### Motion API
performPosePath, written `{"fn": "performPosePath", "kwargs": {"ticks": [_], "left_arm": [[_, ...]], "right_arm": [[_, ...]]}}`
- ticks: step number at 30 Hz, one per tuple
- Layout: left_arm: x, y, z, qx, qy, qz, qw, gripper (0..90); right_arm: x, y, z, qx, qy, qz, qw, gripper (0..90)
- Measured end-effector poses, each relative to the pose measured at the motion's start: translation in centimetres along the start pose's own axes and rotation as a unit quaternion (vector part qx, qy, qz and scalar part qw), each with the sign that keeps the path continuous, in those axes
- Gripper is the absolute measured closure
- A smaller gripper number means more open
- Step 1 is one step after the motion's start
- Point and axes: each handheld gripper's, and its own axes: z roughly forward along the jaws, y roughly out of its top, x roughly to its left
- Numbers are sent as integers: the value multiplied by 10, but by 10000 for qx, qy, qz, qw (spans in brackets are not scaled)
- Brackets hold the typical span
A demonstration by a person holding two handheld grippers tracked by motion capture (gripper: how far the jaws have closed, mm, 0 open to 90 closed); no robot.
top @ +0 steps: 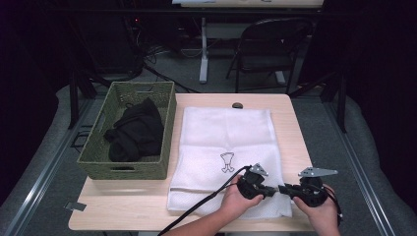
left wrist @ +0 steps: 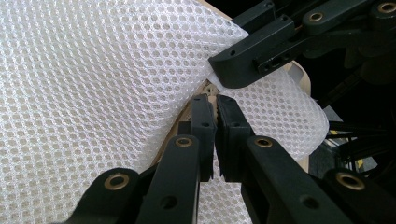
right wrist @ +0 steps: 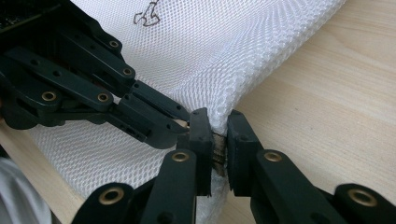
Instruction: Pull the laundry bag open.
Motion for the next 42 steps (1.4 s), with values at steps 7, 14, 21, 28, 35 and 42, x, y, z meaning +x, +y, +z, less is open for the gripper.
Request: {"fn": "performPosePath", "kwargs": {"ticks": [7,14,21,28,35,42], "left_arm": [[0,0,-1,-27,-29,-24,10000,872],[-1,-1,-4,-75,2,-117,9999,873],[0,-2,-4,-48,33,-185,9998,875],[1,-4,-9,46,355,-232,9991,875],[4,-6,-18,0,247,-400,9989,874],[3,-11,-19,55,342,-213,9992,873]], "right_arm": [[0,0,0,-7,-17,-23,10000,828],[-1,2,-2,-21,28,-41,10000,832],[1,3,-1,12,-2,-78,10000,836],[3,4,-1,24,-314,-231,9992,842],[-5,2,-7,-92,-331,-3,9994,841],[-3,2,-2,-22,-288,-69,9996,839]]}}
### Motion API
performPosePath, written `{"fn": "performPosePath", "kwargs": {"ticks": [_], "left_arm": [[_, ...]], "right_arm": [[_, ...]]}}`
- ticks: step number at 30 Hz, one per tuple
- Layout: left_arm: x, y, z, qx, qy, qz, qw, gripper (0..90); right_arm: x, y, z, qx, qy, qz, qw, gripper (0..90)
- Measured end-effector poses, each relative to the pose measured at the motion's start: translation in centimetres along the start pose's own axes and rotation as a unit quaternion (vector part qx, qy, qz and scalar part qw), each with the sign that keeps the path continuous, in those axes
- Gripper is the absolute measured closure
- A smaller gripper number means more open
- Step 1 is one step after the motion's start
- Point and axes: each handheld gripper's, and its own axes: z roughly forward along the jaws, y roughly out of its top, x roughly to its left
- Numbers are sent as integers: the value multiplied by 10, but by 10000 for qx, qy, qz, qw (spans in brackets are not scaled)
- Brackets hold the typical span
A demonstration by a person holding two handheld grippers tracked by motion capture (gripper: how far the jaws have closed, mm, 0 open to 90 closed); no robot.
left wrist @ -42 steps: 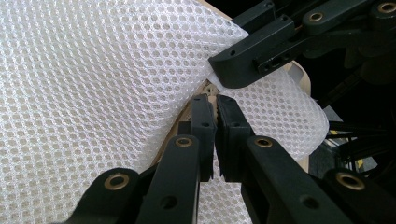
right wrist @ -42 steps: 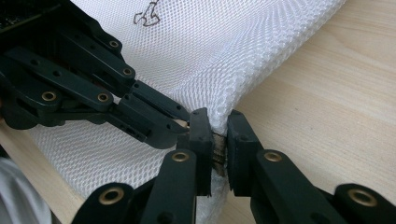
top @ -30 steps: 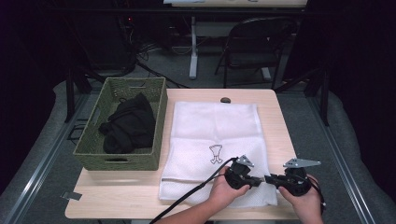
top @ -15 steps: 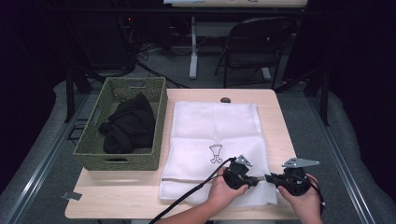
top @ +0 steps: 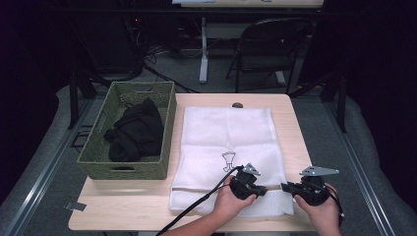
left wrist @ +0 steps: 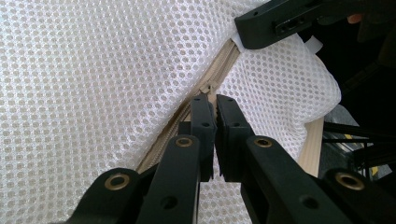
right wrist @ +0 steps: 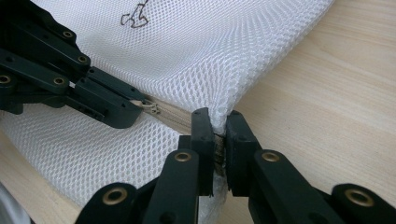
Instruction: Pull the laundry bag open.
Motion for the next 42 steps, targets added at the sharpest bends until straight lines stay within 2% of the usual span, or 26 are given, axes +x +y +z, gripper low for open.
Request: {"fn": "performPosePath", "kwargs": {"ticks": [1,2,3,5,9,10,11,12,13,15,19,31,42], "left_arm": [[0,0,-1,39,82,25,10000,873],[1,-1,-2,54,148,34,9999,873],[3,-2,-4,52,107,-16,9999,873],[5,-3,-7,14,87,-93,9999,873],[5,-6,-12,23,106,-49,9999,873],[5,-6,-13,27,114,-68,9999,873],[6,-7,-15,76,176,-53,9998,873],[6,-8,-15,74,195,-59,9998,873],[10,-10,-18,111,222,-86,9997,873],[13,-12,-20,120,240,-120,9996,874],[18,-18,-27,99,287,-186,9994,873],[33,-36,-57,138,449,-306,9984,873],[49,-57,-87,129,622,-528,9966,873]], "right_arm": [[1,0,0,22,-99,-38,9999,839],[1,0,0,22,-99,-38,9999,839],[1,0,0,35,-197,-95,9998,839],[-2,0,-2,-15,-135,-2,9999,839],[-1,-1,-1,-18,-78,25,10000,839],[-1,0,0,-21,-86,-32,10000,839],[1,0,0,-4,-75,-34,10000,838],[2,1,0,15,-104,-50,9999,839],[4,1,1,91,-373,-219,9990,839],[3,1,0,109,-399,-211,9989,839],[-3,-1,0,63,-336,-80,9994,839],[-8,-2,-1,91,-413,-37,9991,839],[-12,-3,-1,96,-473,14,9988,839]]}}
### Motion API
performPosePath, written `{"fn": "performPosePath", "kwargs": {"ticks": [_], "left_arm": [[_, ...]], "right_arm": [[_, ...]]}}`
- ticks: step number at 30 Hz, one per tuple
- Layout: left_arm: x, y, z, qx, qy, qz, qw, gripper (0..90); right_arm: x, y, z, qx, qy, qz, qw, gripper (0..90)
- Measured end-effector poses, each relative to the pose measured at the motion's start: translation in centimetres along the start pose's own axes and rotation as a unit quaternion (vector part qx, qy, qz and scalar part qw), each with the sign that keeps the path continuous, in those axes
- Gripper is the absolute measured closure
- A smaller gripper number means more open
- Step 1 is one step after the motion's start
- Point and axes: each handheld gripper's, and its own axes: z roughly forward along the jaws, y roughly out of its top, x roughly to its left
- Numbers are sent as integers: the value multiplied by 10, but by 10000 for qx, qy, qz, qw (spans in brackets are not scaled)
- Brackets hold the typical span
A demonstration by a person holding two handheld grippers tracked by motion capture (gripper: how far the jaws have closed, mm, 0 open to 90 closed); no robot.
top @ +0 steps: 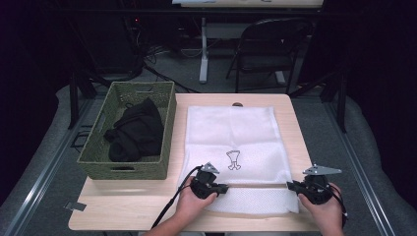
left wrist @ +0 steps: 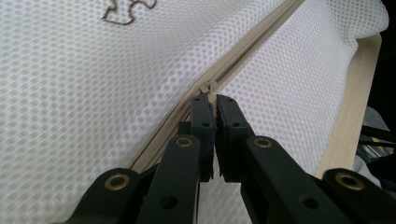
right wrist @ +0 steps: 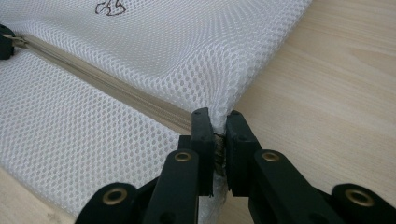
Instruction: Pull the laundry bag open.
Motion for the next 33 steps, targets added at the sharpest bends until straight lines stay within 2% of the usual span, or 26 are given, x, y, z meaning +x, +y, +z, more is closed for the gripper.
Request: {"fn": "performPosePath", "kwargs": {"ticks": [3,10,13,16,18,21,26,27,28,29,33], "left_arm": [[4,-4,-7,-29,50,-73,10000,873],[11,-11,-25,50,270,-34,9996,873],[14,-14,-30,52,322,-46,9995,873],[17,-17,-36,19,288,-116,9995,873],[18,-20,-40,45,400,-59,9992,873],[22,-25,-48,7,426,-152,9990,873],[31,-37,-66,-9,616,-269,9977,873],[33,-40,-70,-28,712,-290,9970,873],[35,-43,-74,-29,693,-340,9970,873],[38,-48,-83,-94,768,-376,9963,873],[41,-55,-96,-169,828,-451,9954,873]], "right_arm": [[0,0,0,-2,-18,-12,10000,838],[-1,0,0,17,-56,-17,10000,838],[-1,0,0,23,-63,-11,10000,839],[-2,0,1,18,-28,5,10000,838],[-1,0,1,29,-72,-24,10000,838],[-2,0,0,14,-80,-6,10000,838],[-5,-1,0,34,-151,11,9999,838],[-6,-1,0,36,-179,12,9998,838],[-7,-1,0,30,-169,43,9998,838],[-9,-2,-1,28,-198,64,9998,838],[-12,-3,-2,14,-220,104,9997,839]]}}
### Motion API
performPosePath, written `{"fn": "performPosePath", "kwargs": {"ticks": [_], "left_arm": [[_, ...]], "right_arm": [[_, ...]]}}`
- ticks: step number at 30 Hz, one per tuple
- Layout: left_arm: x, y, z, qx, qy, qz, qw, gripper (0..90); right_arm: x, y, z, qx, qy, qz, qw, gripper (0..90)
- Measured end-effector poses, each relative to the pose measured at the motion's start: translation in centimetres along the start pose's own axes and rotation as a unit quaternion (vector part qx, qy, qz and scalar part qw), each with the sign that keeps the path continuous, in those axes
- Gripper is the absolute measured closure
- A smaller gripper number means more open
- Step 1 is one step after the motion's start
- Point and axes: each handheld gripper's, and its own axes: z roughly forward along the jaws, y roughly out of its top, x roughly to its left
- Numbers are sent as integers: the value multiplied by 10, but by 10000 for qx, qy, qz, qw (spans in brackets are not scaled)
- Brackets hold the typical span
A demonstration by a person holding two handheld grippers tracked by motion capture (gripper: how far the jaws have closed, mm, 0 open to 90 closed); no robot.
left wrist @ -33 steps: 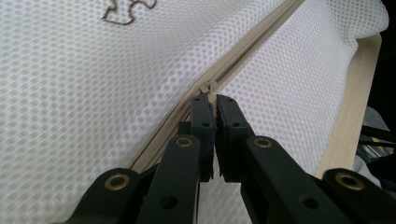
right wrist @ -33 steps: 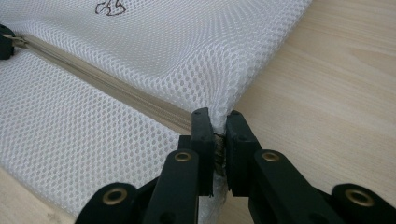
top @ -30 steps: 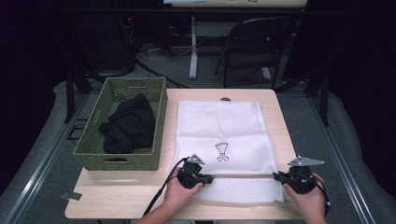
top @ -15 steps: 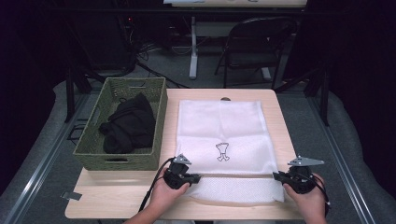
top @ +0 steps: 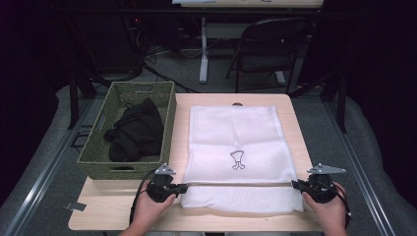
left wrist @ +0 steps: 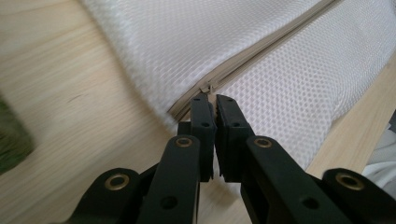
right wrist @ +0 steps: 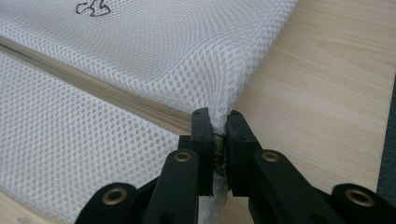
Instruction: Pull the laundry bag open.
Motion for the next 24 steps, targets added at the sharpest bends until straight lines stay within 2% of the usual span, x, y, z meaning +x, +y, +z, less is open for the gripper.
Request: {"fn": "performPosePath", "kwargs": {"ticks": [2,3,5,9,15,19,24], "left_arm": [[2,-3,-6,-40,-19,-62,10000,873],[2,-5,-8,-35,21,-10,10000,873],[3,-7,-11,-3,72,-36,10000,873],[4,-9,-13,-69,63,-107,9999,873],[4,-12,-14,-153,34,-136,9998,872],[3,-14,-14,-112,127,-80,9998,871],[6,-17,-17,-123,167,-140,9997,868]], "right_arm": [[-1,0,0,-18,32,27,10000,838],[-1,0,0,-34,86,25,10000,838],[2,1,1,-28,89,-9,10000,838],[7,3,1,-10,97,-74,9999,838],[6,1,3,-11,183,-63,9998,833],[7,0,5,-5,190,-84,9998,826],[10,0,9,65,263,-163,9995,818]]}}
